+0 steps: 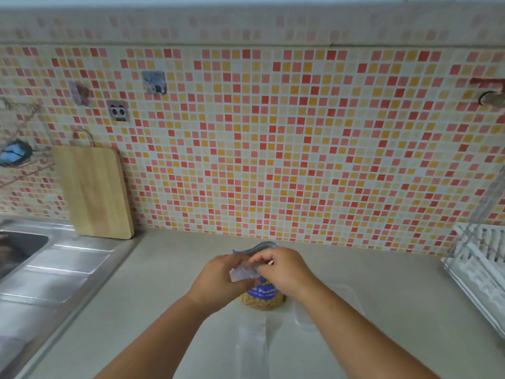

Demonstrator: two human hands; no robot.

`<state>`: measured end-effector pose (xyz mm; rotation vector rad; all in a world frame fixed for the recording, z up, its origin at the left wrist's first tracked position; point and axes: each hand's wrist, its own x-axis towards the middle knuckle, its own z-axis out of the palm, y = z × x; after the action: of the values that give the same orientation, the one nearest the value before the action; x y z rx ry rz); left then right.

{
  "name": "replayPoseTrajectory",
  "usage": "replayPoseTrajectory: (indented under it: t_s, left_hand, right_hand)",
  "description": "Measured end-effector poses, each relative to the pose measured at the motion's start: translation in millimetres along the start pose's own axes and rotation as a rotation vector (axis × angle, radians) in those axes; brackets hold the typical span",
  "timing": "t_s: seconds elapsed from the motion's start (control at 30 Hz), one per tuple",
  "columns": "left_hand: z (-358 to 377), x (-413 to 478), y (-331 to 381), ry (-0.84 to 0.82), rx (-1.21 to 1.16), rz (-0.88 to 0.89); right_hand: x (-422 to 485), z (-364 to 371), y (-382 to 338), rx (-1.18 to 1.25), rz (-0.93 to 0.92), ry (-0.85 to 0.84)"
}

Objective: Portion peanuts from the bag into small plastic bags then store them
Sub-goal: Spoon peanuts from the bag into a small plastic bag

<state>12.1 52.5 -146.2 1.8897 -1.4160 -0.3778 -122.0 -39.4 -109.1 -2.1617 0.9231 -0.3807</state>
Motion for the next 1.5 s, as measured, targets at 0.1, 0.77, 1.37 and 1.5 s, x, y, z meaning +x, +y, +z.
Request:
replayPoseTrajectory:
  t_s: [0.1, 0.77, 1.37, 1.5]
  left_hand:
    - [-11.1, 9.5, -7.5, 0.0, -0.014, -0.008]
    - [-23.5, 66.9, -23.8, -0.181, 0.0, -0.023]
    - [-27.7, 79.3, -21.3, -0.129, 0.319, 0.068]
    - [-22.3, 82.3, -17.1, -0.175, 0.483, 0.13]
  right_hand:
    - [19.4, -7.3, 5.3, -0.12, 0.013, 0.19]
    - [75.3, 3.9, 19.0, -0.404, 0.535, 0.129]
    - [62.3, -65.7, 43.9, -0.396, 0.689, -0.003]
    - [62.0, -81.6, 36.0, -0.443, 0.688, 0.008]
